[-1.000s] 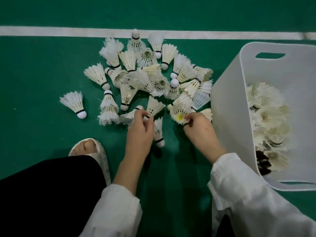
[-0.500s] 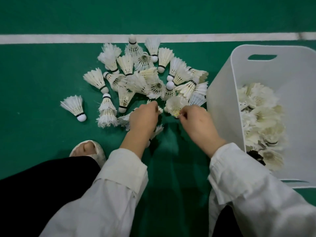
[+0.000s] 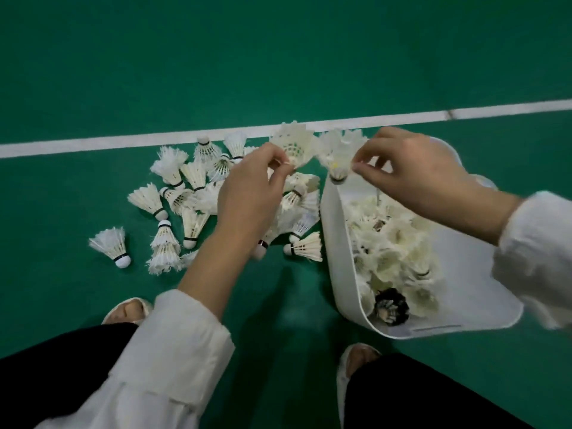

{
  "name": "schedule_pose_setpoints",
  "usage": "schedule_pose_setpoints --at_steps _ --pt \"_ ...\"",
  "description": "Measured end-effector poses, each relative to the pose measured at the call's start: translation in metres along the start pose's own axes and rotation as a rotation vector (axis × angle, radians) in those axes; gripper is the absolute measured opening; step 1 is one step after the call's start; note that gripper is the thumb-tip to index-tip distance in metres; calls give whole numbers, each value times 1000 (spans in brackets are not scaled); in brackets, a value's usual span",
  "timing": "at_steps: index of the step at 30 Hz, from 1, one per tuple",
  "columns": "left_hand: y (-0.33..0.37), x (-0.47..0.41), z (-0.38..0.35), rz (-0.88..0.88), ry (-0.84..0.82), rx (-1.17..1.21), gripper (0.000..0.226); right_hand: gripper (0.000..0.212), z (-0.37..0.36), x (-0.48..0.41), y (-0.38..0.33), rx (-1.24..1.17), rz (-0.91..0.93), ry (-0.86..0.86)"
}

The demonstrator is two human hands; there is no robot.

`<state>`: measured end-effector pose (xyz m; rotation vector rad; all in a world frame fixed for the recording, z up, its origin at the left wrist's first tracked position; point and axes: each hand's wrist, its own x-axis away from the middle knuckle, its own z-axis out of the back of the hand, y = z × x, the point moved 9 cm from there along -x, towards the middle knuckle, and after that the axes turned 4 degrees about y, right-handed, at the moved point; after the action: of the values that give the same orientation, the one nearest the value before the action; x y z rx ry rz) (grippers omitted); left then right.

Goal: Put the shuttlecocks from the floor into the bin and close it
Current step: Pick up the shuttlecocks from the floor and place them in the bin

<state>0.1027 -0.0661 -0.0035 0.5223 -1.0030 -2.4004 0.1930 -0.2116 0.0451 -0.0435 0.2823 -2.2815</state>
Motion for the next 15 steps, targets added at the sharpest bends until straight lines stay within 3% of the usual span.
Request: schedule_pose_setpoints --at_steps 3,8,15 --pt "38 4 -25 -55 -95 54 11 19 4 36 47 -59 -153 15" --pt "61 18 -87 -68 -278 27 11 18 -49 94 114 -159 -350 -47" --pt "47 15 -120 20 -256 56 12 23 -85 74 148 -278 -414 57"
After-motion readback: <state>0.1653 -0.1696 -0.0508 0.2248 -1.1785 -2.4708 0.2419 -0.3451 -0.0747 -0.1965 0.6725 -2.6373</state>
